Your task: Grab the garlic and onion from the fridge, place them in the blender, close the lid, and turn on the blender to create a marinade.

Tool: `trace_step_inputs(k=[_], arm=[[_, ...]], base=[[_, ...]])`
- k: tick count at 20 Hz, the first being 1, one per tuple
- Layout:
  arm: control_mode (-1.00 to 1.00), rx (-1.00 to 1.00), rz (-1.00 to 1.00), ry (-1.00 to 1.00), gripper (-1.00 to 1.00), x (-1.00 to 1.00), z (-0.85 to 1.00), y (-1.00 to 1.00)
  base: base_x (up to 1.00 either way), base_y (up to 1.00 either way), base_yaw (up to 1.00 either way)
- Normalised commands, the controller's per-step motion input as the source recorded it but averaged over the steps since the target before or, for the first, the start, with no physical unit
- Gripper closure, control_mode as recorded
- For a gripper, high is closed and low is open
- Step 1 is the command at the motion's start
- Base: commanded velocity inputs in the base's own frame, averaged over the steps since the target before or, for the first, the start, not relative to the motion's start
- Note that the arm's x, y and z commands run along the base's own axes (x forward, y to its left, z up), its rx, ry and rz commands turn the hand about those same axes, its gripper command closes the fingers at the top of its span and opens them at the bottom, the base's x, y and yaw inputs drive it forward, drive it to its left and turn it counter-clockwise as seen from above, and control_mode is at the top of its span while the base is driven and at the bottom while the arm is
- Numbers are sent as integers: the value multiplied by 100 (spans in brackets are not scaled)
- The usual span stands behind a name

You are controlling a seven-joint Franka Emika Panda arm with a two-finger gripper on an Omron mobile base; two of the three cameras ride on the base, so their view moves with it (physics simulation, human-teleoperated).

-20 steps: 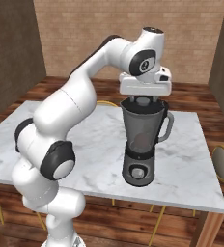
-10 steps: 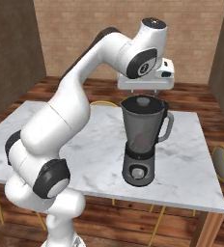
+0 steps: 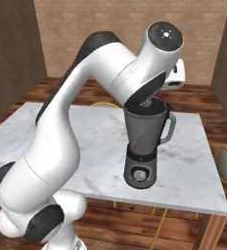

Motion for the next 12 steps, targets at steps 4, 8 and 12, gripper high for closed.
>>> trace_step_inputs(k=[4,8,12], arm=[[-100,14,16,-31,-100,-100,-33,0],[-100,11,18,-29,-100,-100,-66,4],[-100,1,22,-25,-100,-75,-92,33]], base=[[0,0,0],[0,0,0],[0,0,0]])
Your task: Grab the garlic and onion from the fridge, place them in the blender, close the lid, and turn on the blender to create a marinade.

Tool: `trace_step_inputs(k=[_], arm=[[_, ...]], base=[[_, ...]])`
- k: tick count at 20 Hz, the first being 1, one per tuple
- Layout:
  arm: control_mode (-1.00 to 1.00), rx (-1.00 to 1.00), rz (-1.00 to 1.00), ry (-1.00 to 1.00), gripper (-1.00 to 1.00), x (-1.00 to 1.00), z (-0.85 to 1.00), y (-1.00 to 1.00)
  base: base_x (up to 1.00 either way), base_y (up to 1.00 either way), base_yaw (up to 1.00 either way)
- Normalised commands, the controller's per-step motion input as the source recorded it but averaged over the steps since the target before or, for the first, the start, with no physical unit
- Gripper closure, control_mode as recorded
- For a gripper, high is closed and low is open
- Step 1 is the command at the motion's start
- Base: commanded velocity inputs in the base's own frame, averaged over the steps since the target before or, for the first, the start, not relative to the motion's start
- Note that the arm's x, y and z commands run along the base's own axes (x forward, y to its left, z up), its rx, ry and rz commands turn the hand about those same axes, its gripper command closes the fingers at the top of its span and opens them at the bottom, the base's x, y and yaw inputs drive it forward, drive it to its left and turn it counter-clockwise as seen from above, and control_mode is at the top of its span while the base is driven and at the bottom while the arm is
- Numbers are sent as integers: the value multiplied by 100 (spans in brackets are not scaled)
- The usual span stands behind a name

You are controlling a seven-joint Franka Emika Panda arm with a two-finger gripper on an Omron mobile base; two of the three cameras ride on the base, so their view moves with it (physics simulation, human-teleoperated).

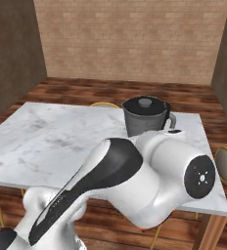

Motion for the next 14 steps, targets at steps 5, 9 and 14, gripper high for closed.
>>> trace_step_inputs(k=[5,9,14], arm=[[-100,-2,22,-28,-100,-49,-88,25],[-100,-6,17,-10,-100,-9,-64,26],[-100,-2,5,5,-100,18,-35,27]], base=[[0,0,0],[0,0,0],[0,0,0]])
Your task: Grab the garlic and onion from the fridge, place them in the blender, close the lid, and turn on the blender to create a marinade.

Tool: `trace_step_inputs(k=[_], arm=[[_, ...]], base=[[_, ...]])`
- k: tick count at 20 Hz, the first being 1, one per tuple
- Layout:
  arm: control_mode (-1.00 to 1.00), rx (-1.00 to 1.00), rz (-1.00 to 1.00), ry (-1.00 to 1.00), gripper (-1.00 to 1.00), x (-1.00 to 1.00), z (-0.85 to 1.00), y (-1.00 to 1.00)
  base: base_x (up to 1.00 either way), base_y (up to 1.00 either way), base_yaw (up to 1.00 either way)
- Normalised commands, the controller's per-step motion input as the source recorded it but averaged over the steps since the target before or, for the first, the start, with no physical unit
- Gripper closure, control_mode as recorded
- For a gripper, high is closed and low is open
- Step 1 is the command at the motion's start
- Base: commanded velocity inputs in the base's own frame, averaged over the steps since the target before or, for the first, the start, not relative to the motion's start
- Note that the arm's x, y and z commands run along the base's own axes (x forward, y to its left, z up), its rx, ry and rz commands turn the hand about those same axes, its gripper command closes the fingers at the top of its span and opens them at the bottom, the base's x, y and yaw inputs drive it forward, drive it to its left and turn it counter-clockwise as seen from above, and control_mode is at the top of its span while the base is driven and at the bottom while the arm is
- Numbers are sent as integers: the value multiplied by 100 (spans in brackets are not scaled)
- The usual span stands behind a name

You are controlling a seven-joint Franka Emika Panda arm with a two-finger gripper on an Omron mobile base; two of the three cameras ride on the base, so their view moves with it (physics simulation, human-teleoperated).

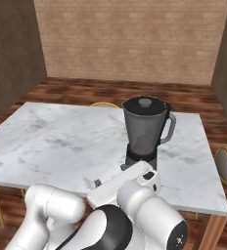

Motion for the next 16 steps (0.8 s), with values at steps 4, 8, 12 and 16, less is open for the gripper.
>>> trace_step_inputs(k=[4,8,12,16], arm=[[-100,0,1,9,-100,36,-26,15],[-100,0,3,5,-100,31,-21,1],[-100,0,4,1,-100,25,-25,0],[-100,0,3,0,-100,22,-24,0]], base=[[0,0,0],[0,0,0],[0,0,0],[0,0,0]])
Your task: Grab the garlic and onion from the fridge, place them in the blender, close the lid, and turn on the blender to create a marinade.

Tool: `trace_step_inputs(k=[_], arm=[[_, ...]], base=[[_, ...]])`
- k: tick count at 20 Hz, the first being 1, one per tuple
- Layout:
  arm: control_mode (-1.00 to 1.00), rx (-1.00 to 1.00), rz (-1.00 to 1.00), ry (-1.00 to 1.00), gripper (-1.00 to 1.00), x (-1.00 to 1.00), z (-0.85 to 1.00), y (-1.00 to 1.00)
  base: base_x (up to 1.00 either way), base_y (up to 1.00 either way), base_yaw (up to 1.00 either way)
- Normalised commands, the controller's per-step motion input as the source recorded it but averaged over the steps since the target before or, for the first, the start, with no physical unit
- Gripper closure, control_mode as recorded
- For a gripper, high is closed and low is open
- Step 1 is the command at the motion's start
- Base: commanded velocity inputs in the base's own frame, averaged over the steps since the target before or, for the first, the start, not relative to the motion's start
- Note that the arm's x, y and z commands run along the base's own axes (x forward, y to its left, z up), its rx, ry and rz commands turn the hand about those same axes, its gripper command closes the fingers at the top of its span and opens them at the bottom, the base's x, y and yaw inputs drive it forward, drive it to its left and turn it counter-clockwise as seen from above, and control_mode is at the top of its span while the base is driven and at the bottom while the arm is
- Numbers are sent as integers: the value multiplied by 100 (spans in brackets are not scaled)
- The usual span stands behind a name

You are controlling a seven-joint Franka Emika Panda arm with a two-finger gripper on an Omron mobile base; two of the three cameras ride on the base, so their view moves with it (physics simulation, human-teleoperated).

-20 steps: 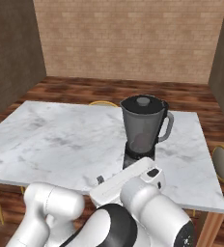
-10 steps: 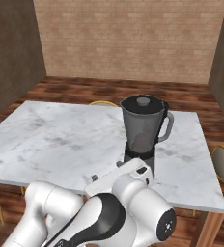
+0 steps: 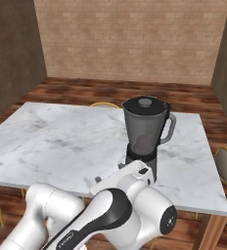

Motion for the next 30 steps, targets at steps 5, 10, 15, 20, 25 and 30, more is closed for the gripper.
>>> trace_step_inputs(k=[5,10,15,20,25,30], arm=[[-100,2,2,0,-100,27,-11,0],[-100,3,0,0,-100,22,-4,-3],[-100,1,0,0,-100,17,-16,-4],[-100,0,0,0,-100,8,-28,-5],[-100,1,0,0,-100,10,-11,-11],[-100,1,0,0,-100,17,0,-3]], base=[[0,0,0],[0,0,0],[0,0,0],[0,0,0],[0,0,0],[0,0,0]])
